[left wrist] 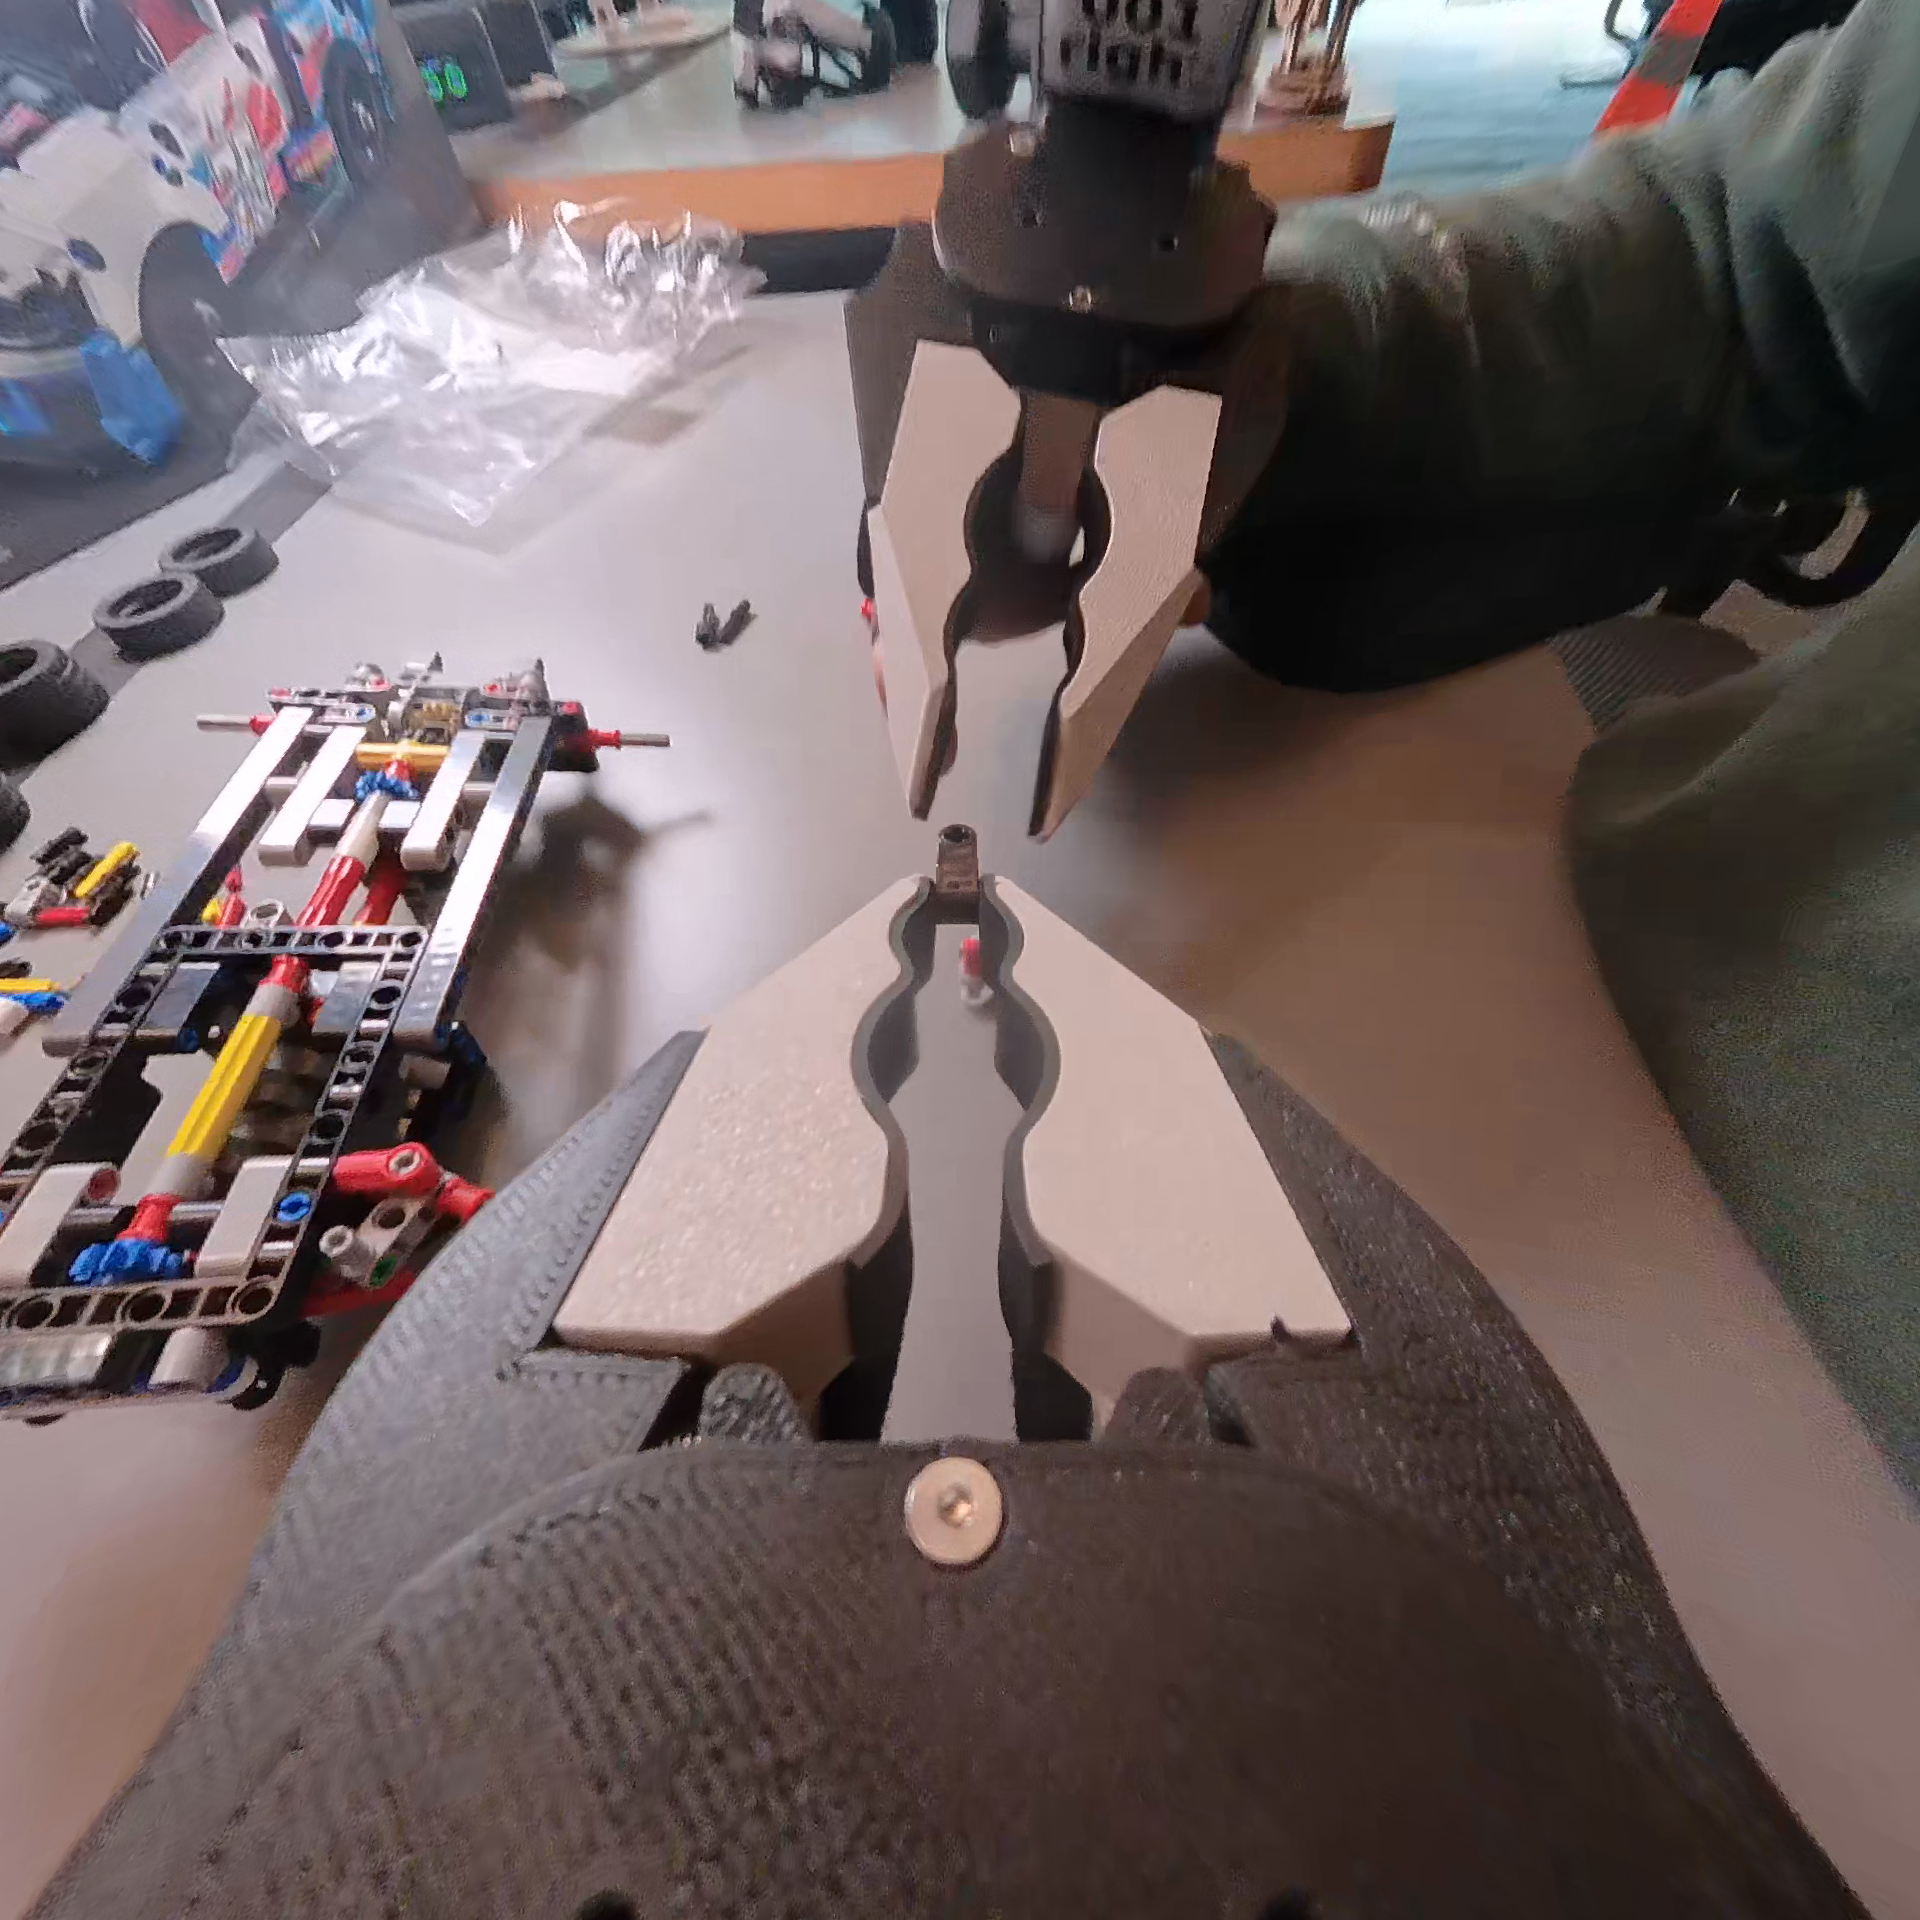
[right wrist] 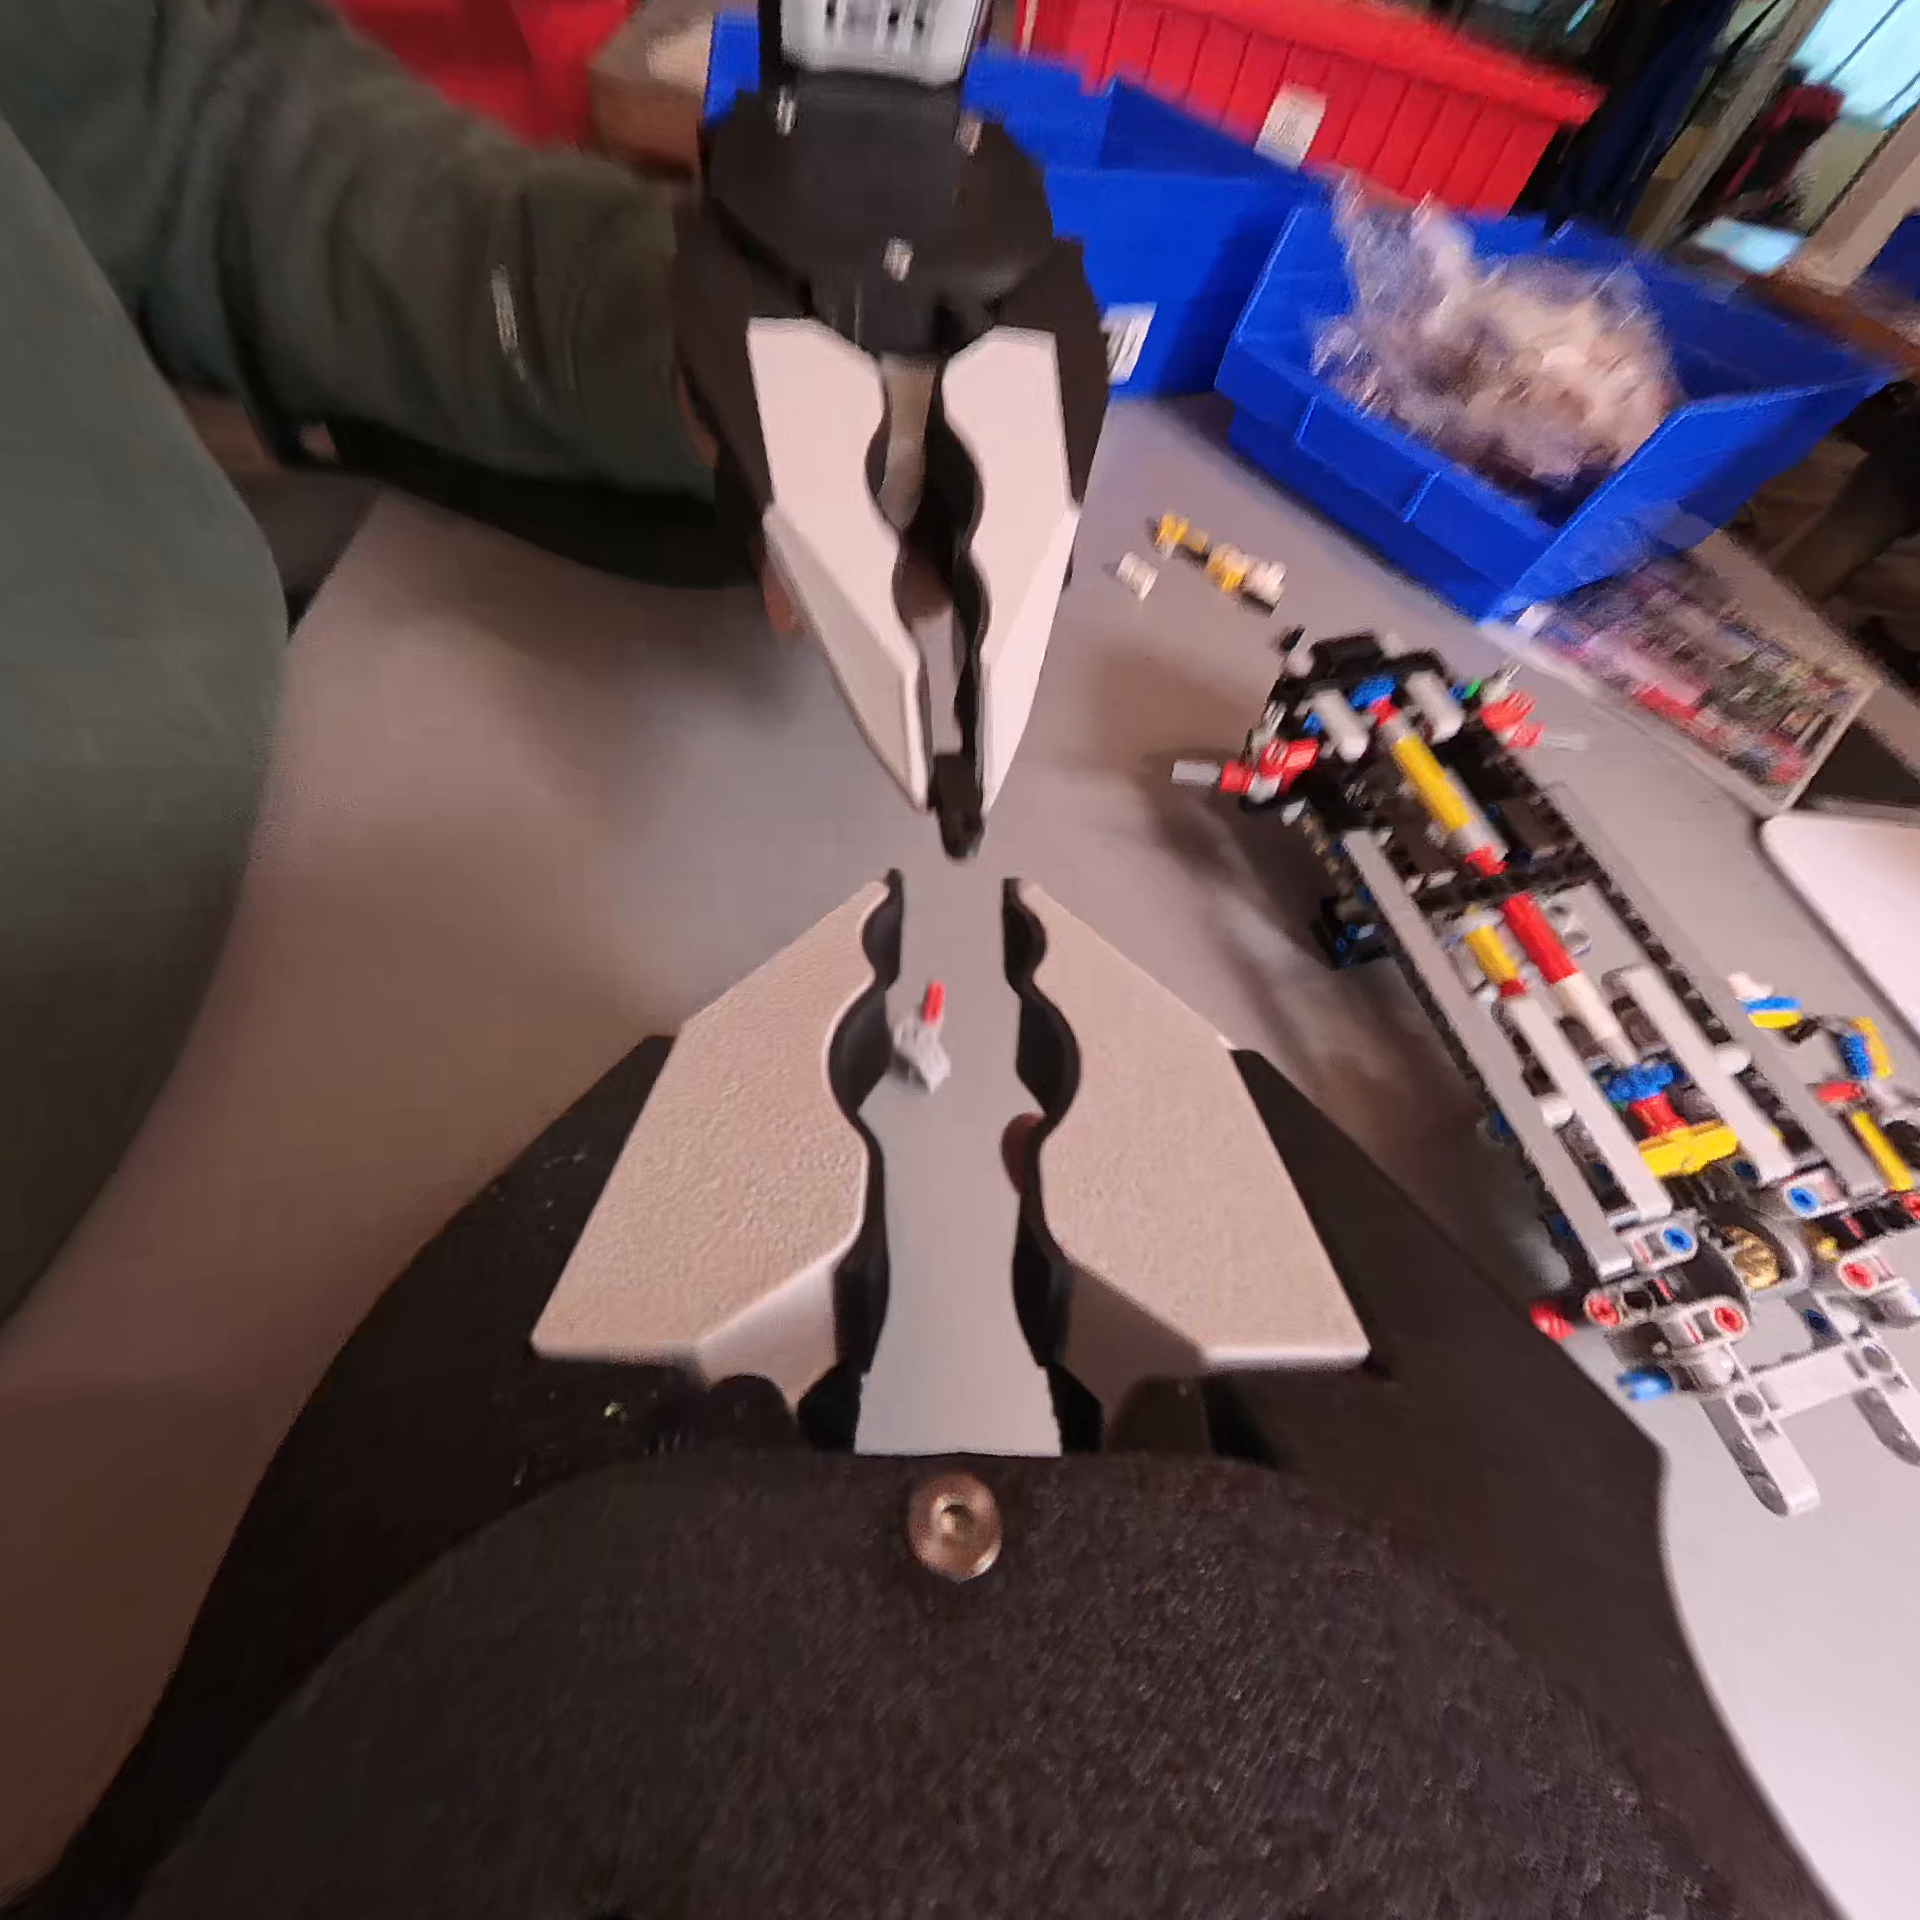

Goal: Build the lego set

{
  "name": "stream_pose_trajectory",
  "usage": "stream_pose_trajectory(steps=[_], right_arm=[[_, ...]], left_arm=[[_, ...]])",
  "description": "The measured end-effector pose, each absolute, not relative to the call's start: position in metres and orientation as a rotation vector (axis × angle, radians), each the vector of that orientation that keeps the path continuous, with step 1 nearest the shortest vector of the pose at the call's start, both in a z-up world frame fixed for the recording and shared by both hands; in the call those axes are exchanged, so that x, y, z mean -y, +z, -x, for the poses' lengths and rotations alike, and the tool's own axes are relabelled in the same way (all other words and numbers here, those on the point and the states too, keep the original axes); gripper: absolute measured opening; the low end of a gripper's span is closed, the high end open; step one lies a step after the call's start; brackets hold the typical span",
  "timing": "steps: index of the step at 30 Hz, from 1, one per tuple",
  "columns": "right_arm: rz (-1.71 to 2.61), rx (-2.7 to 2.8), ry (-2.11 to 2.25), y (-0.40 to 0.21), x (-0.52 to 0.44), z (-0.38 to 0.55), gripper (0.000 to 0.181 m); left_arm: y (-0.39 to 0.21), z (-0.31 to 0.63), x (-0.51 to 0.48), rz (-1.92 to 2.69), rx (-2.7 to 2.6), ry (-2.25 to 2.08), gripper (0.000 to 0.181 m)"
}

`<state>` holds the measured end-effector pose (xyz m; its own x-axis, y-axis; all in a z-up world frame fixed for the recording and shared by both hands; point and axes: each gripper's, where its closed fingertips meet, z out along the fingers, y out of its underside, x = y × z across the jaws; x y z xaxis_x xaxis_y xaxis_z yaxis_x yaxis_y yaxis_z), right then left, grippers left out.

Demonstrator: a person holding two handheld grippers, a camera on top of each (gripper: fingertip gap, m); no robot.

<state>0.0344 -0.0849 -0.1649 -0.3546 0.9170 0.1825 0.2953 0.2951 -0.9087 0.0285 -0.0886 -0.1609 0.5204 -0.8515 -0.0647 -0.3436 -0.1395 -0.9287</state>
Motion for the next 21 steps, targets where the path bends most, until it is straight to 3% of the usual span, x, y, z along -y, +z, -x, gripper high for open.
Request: stream_pose_trajectory(steps=[2, 6, 14, 21], right_arm=[[1.143, 1.991, 0.967, -0.19, 0.078, -0.047, 0.026], [1.171, 2.169, 0.886, -0.216, 0.076, -0.053, 0.027], [1.141, 2.227, 0.783, -0.227, 0.08, -0.039, 0.008], [1.265, 2.087, 0.886, -0.221, 0.076, -0.037, 0.007]], left_arm=[[-0.174, -0.024, 0.09, 1.786, -1.062, -0.593, 0.006], [-0.205, -0.02, 0.096, 1.92, -1.146, -0.57, 0.006], [-0.217, -0.024, 0.094, 1.947, -1.164, -0.52, 0.006], [-0.214, -0.023, 0.086, 1.941, -1.081, -0.527, 0.006]])
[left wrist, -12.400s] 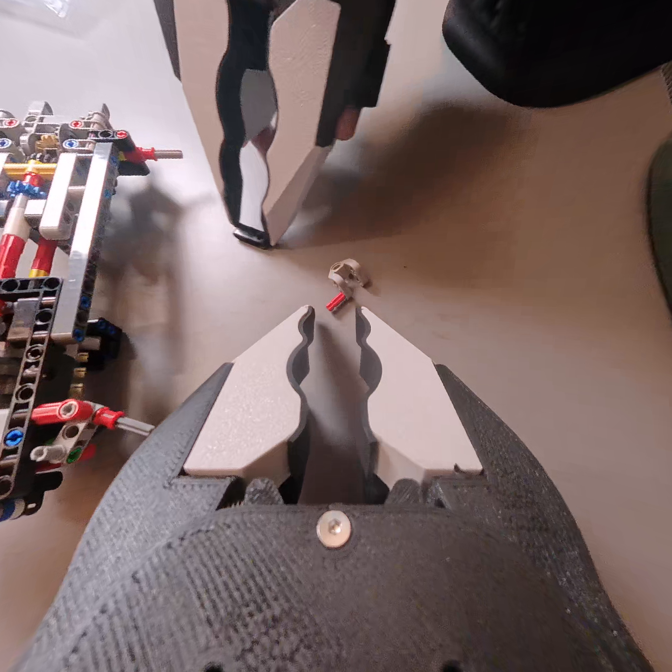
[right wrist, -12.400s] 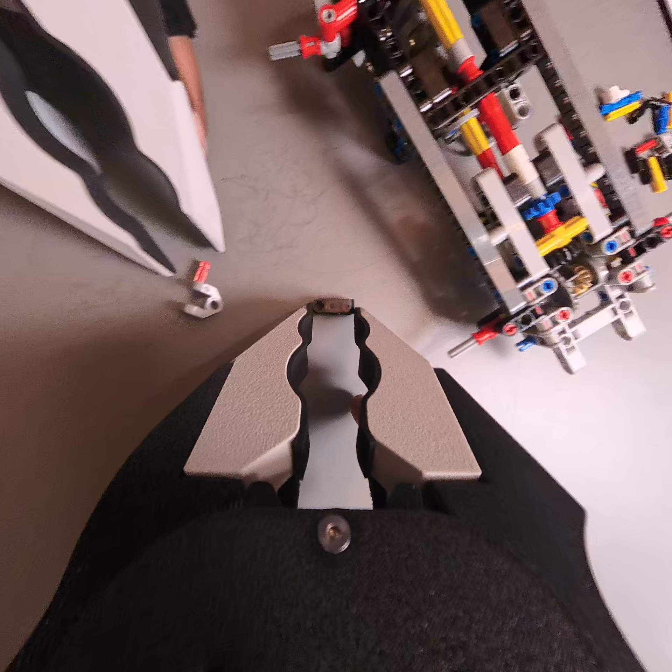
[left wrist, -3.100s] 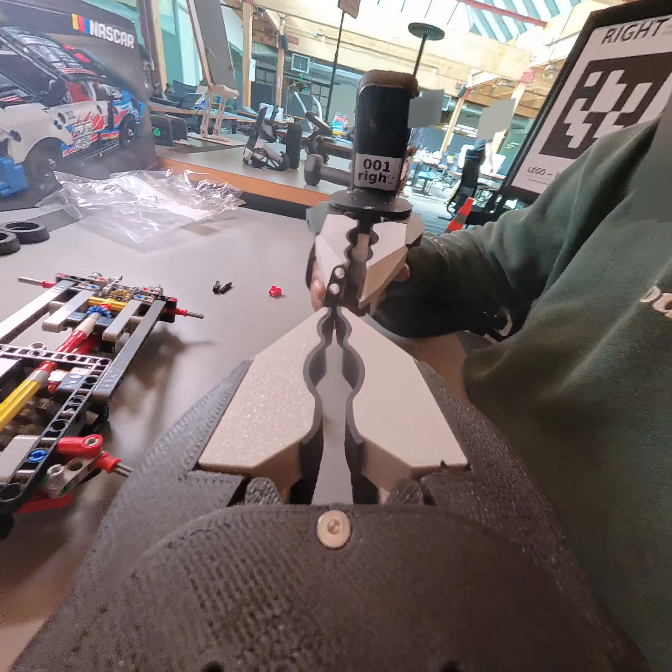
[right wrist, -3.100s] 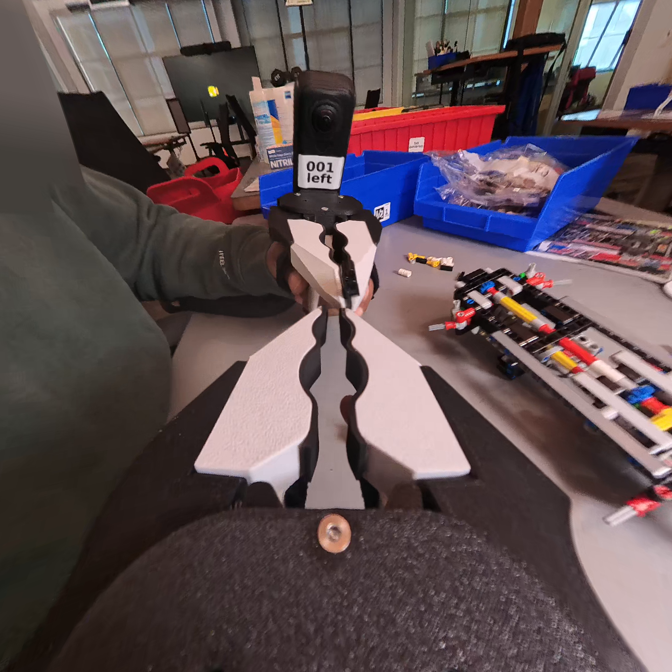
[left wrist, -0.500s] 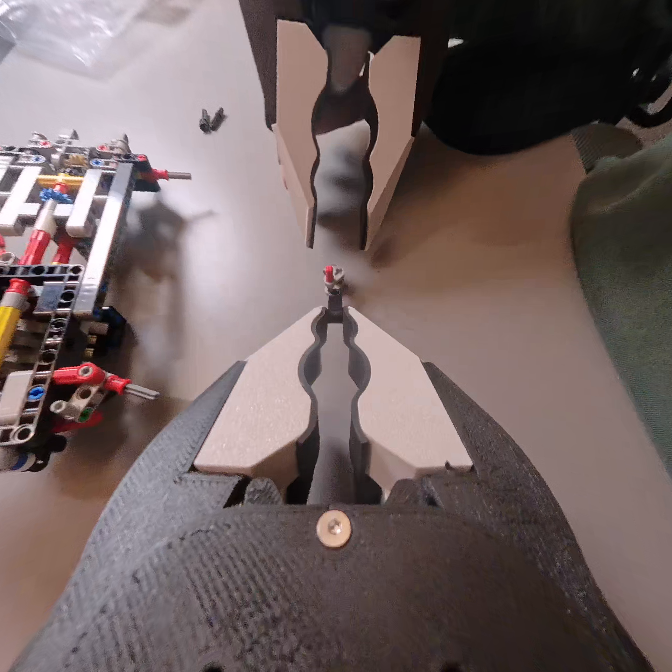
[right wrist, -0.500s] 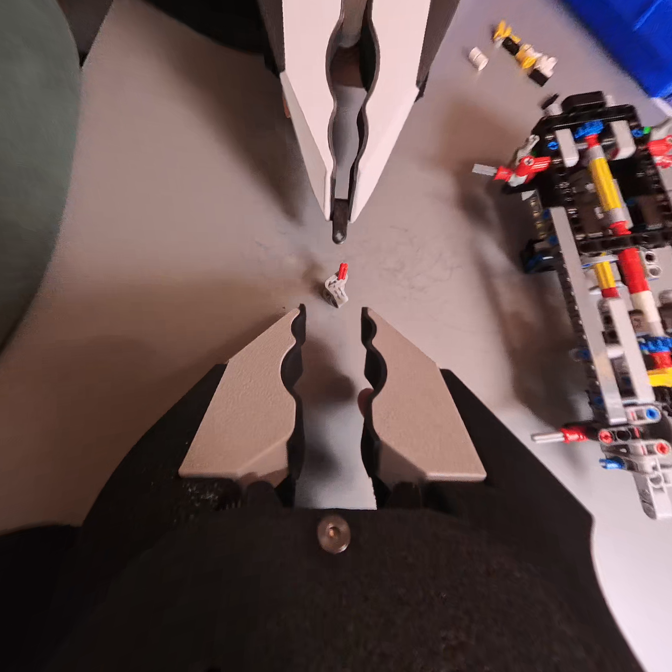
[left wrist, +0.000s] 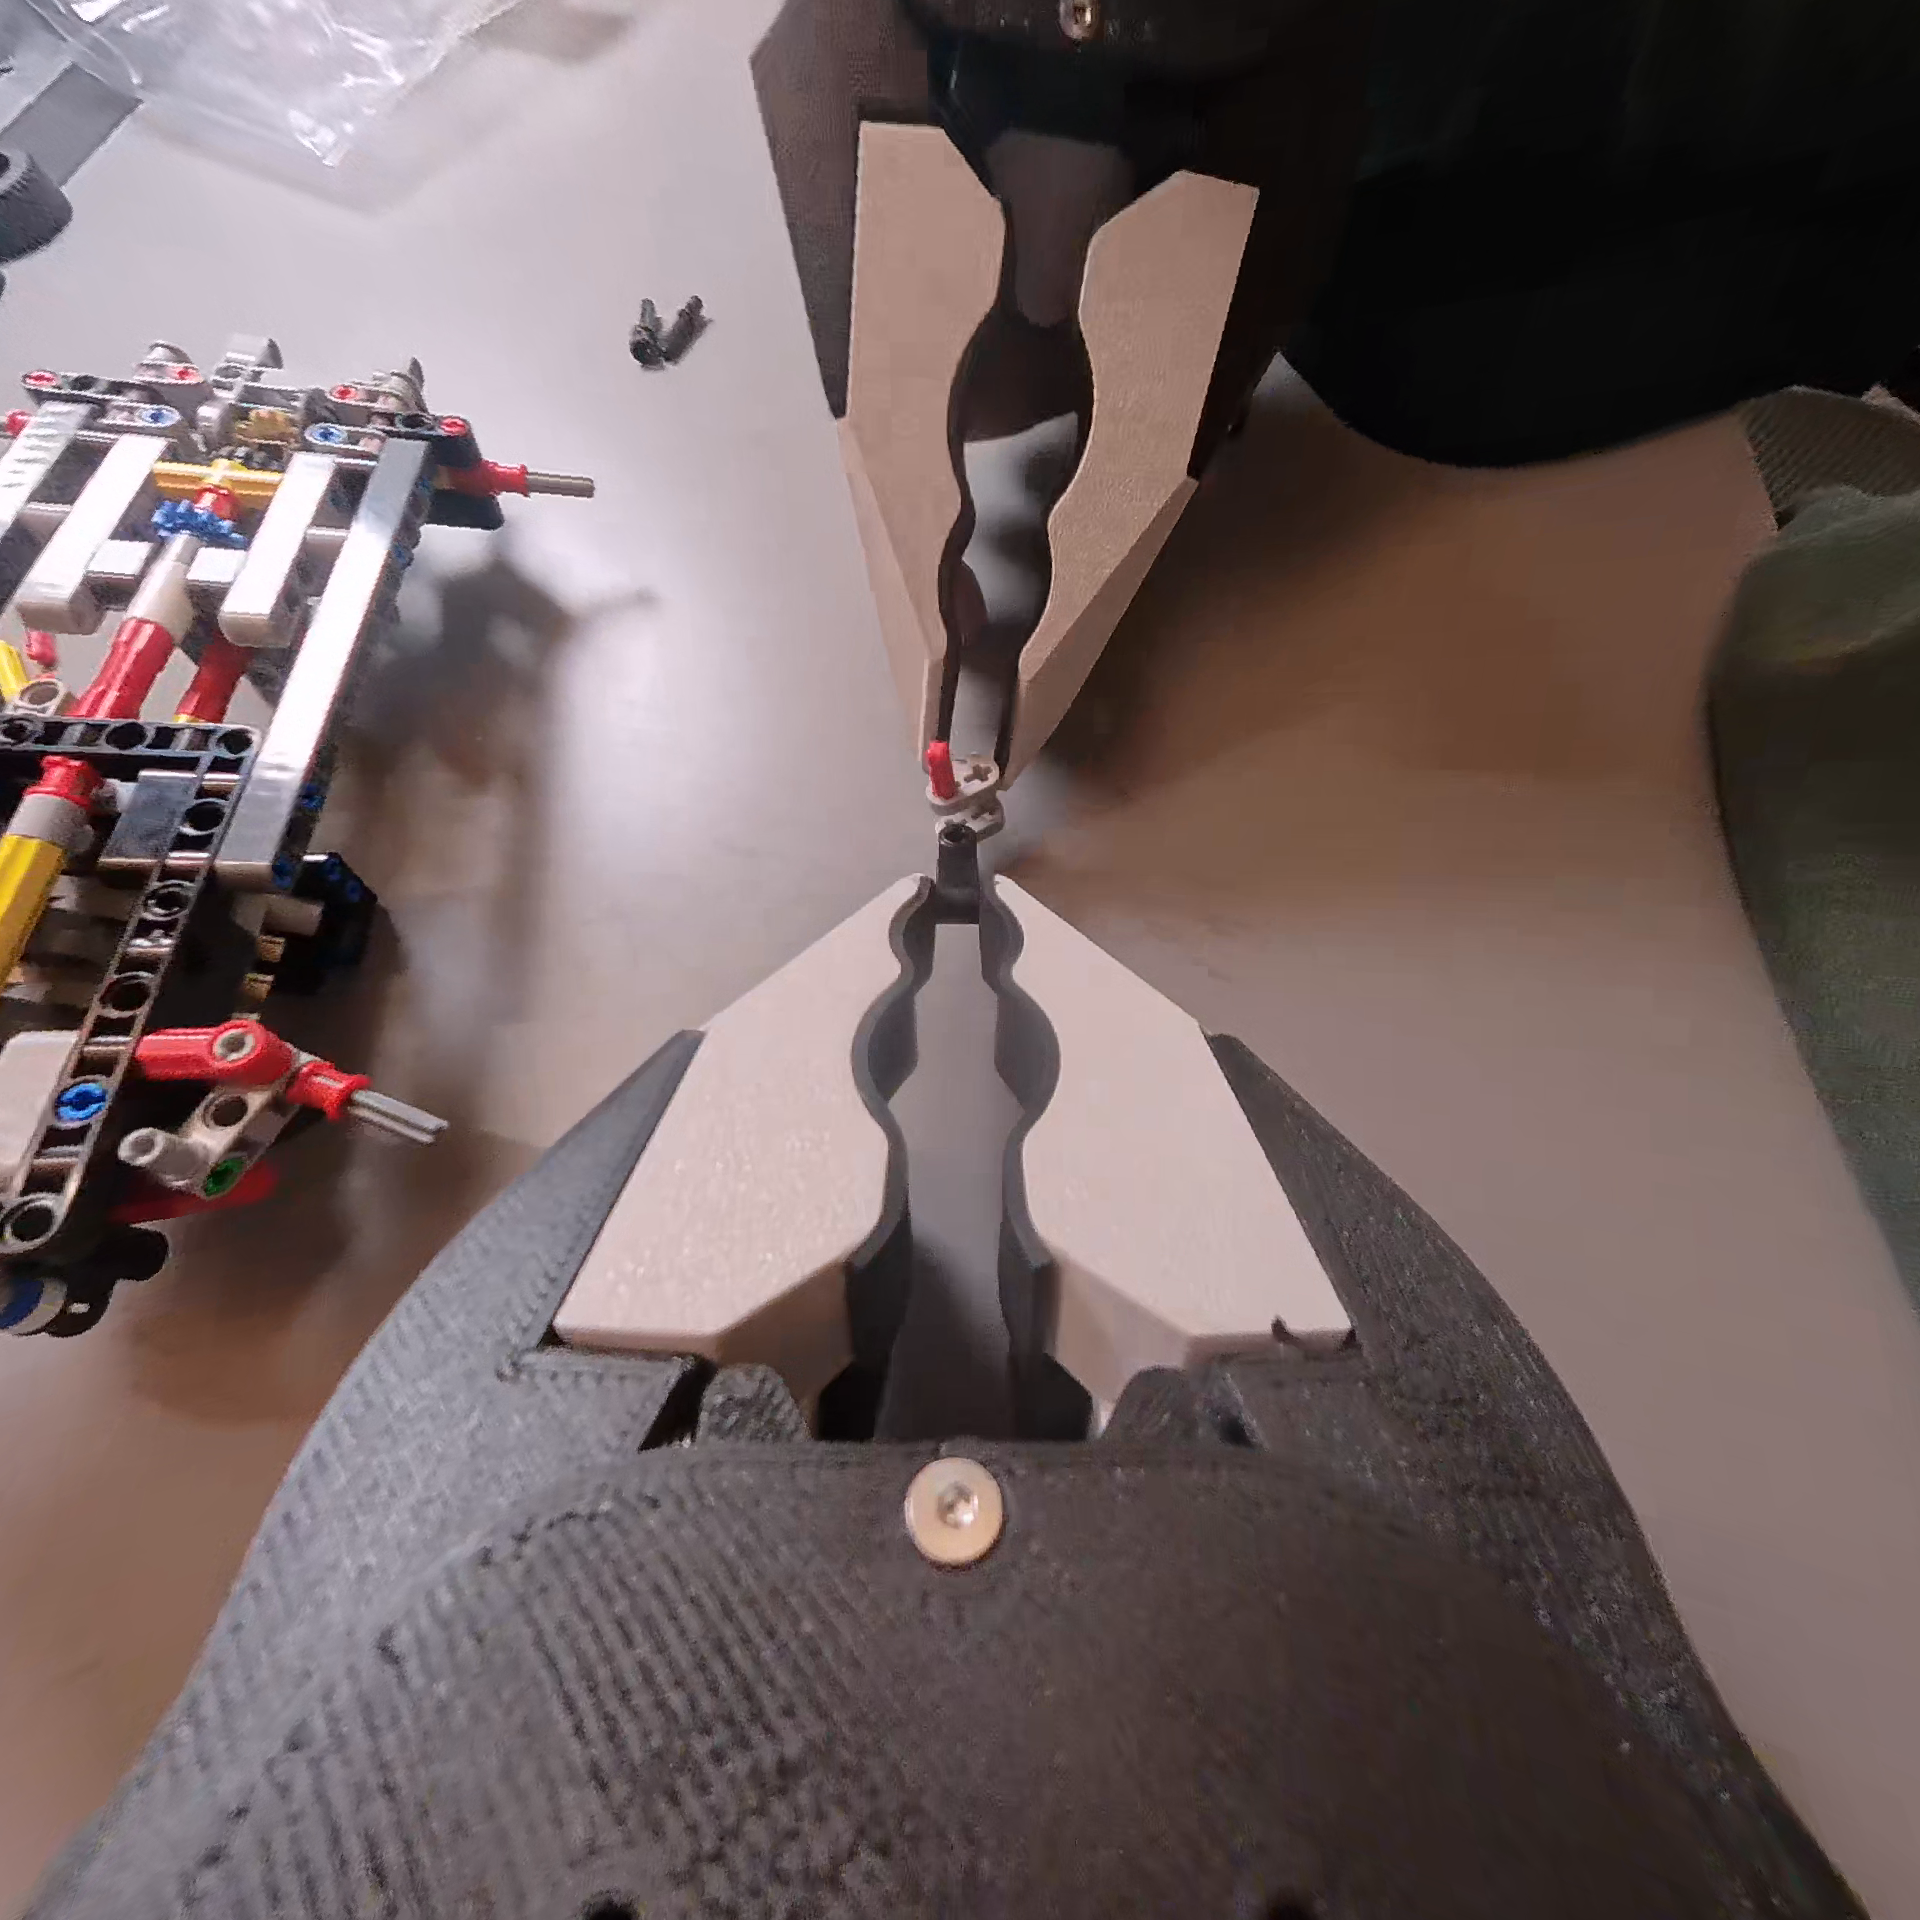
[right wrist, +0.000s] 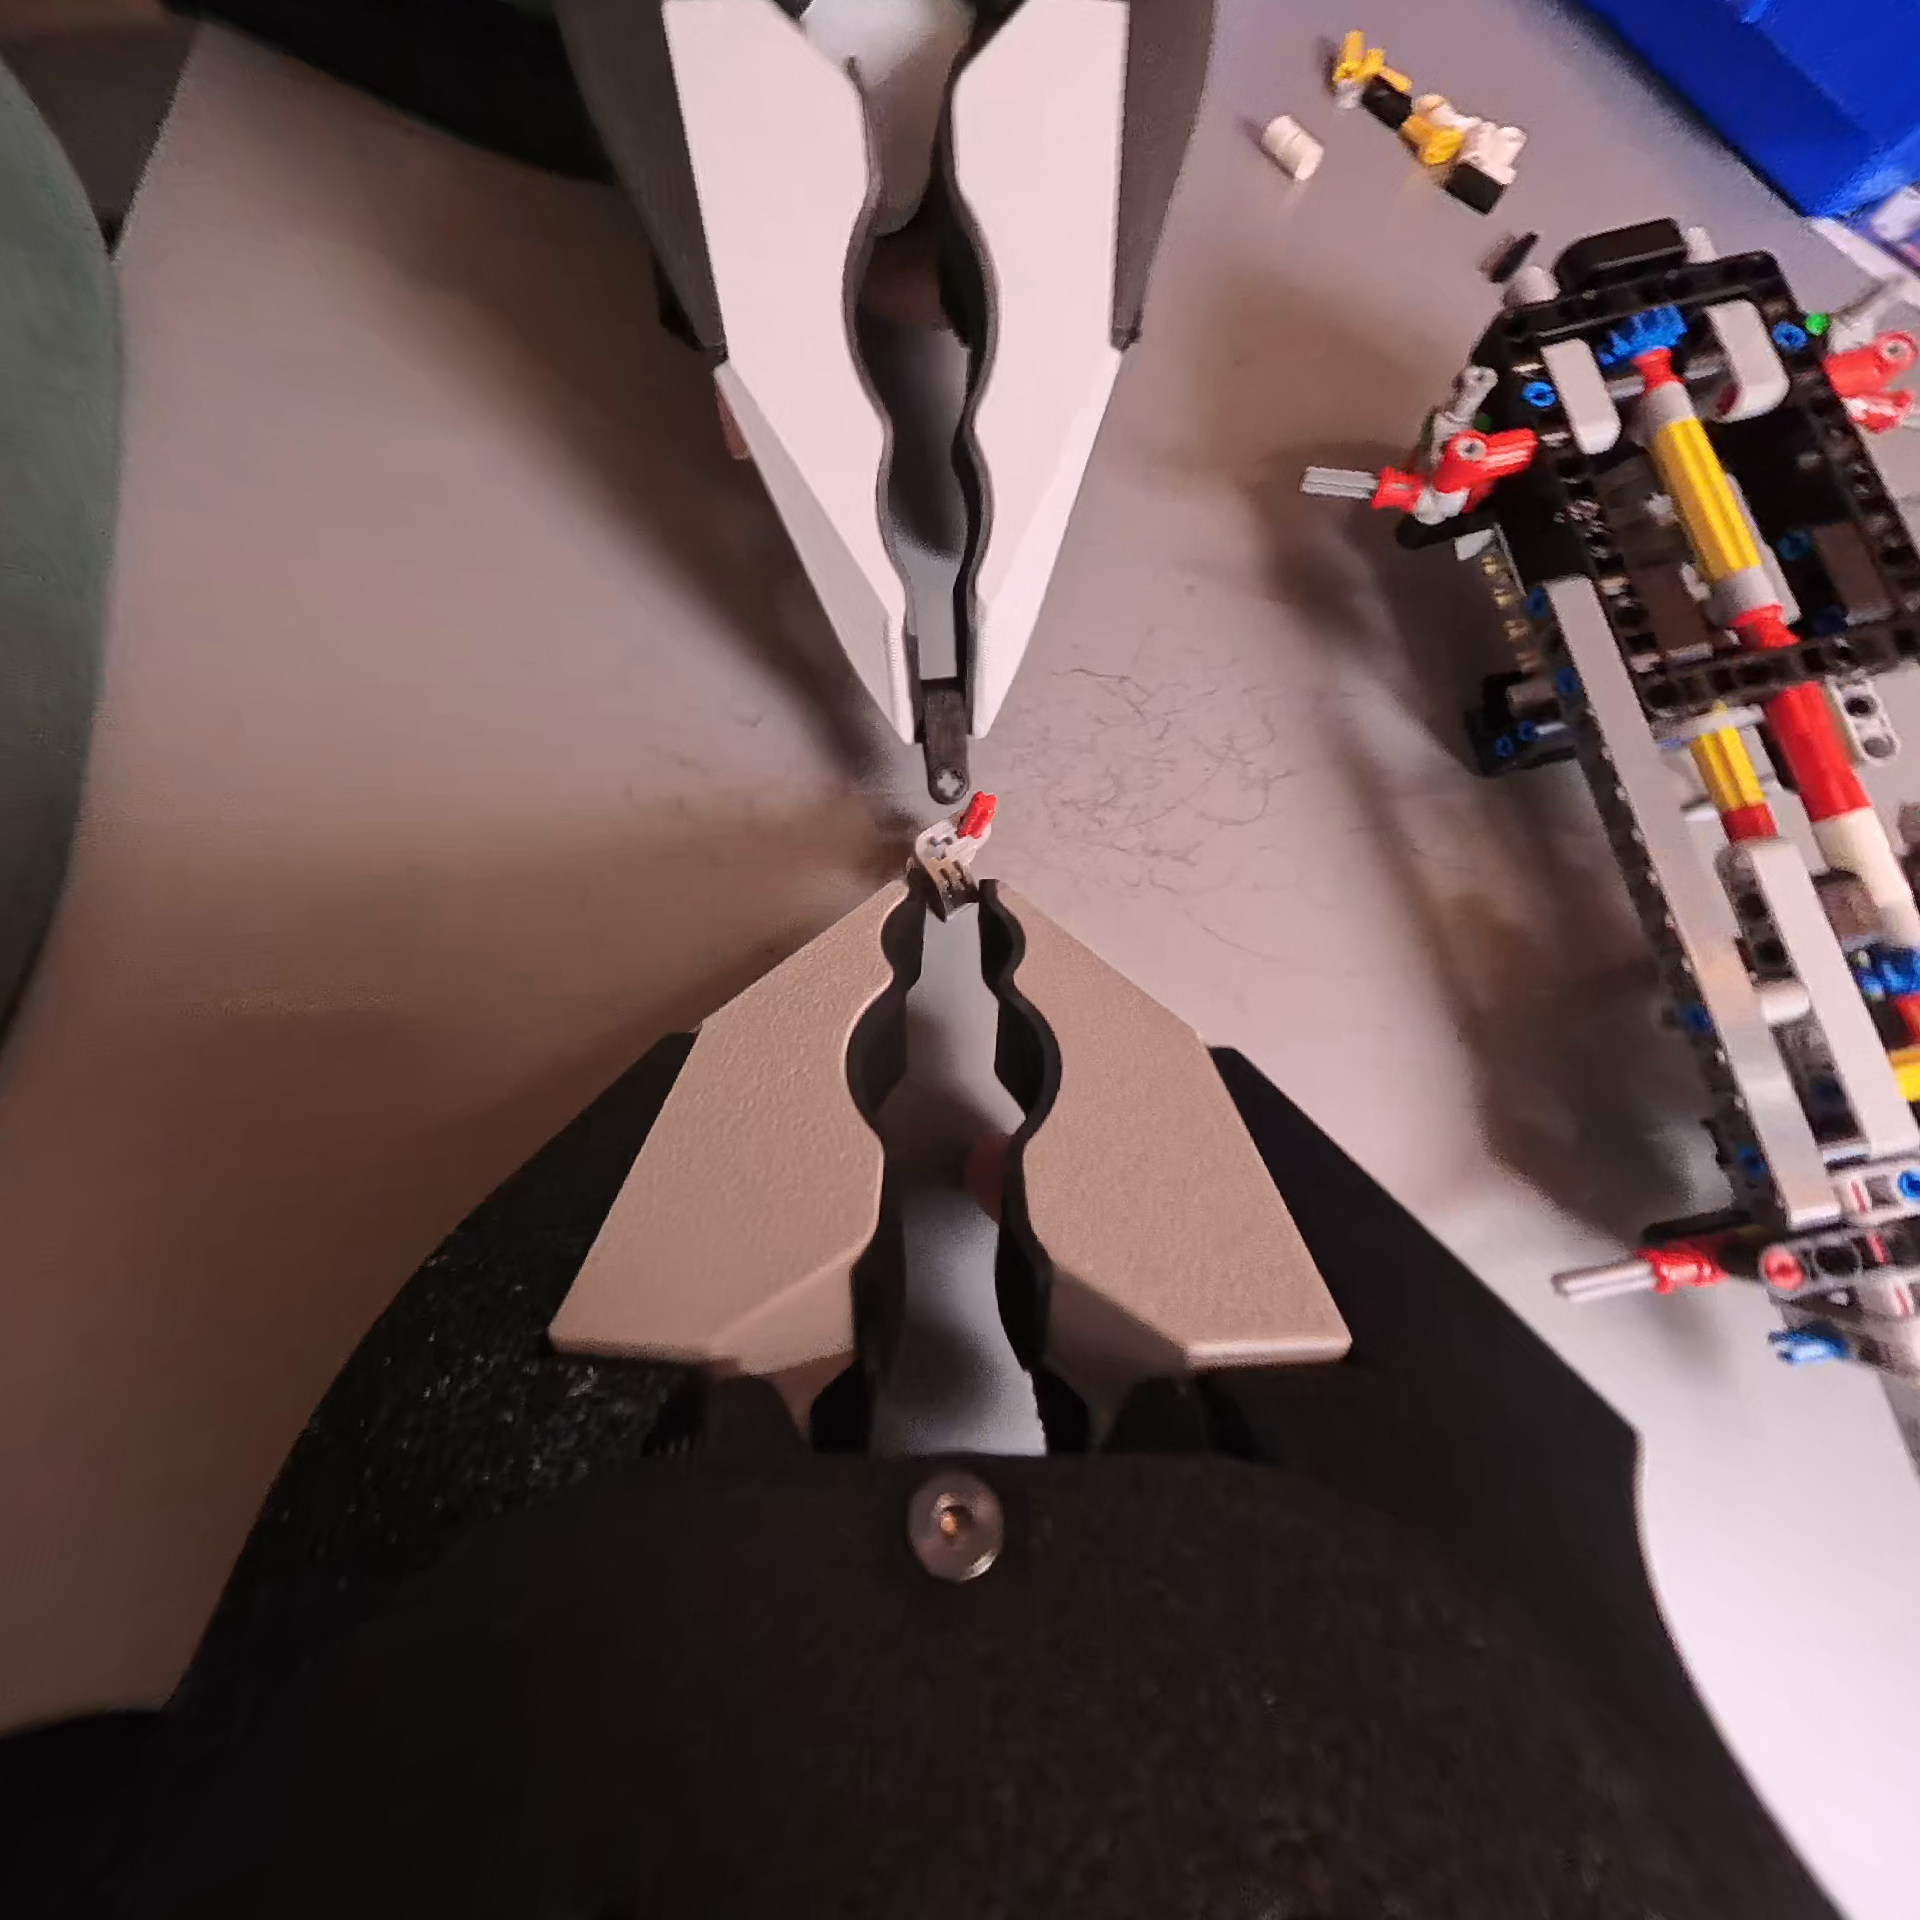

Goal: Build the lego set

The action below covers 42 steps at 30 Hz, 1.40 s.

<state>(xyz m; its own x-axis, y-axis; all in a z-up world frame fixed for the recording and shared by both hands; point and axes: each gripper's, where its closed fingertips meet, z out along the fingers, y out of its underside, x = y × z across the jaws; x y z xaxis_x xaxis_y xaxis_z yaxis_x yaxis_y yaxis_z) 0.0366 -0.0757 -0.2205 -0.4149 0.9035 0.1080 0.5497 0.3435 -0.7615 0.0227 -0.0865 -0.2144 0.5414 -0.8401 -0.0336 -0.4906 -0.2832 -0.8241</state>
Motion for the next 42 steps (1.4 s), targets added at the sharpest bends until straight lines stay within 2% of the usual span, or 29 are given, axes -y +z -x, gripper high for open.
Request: stream_pose_trajectory(steps=[8, 30, 42], right_arm=[[1.372, 1.862, 1.144, -0.195, 0.069, -0.031, 0.007], [1.454, 1.785, 1.132, -0.196, 0.063, -0.023, 0.006], [1.531, 1.691, 1.328, -0.188, 0.065, -0.02, 0.006]], left_arm=[[-0.191, -0.02, 0.077, 1.885, -0.895, -0.657, 0.006], [-0.191, -0.013, 0.07, 1.919, -0.818, -0.637, 0.006], [-0.184, -0.011, 0.07, 1.96, -0.651, -0.874, 0.006]])
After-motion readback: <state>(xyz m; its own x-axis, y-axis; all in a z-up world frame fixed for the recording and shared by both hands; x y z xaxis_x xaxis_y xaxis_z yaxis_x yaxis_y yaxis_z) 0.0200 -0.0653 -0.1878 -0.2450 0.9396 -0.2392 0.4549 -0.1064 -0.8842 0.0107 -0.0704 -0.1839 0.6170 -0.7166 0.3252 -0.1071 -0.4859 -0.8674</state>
